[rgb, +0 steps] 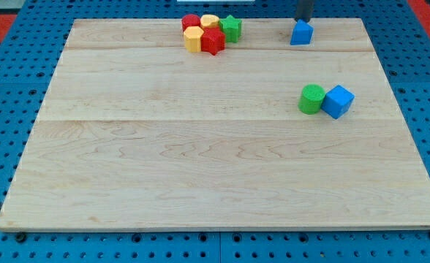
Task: Push the blue triangle parallel to the left of the green circle
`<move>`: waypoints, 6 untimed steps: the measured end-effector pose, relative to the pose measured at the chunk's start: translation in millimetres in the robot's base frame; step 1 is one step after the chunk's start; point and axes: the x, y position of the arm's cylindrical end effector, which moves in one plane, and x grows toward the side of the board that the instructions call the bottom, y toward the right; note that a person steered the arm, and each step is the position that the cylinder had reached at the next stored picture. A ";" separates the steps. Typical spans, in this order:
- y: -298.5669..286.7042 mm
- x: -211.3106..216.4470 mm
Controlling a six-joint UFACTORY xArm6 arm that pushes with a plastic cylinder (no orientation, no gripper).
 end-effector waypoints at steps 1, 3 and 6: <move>-27.8 6.6; -30.2 28.1; -9.9 36.9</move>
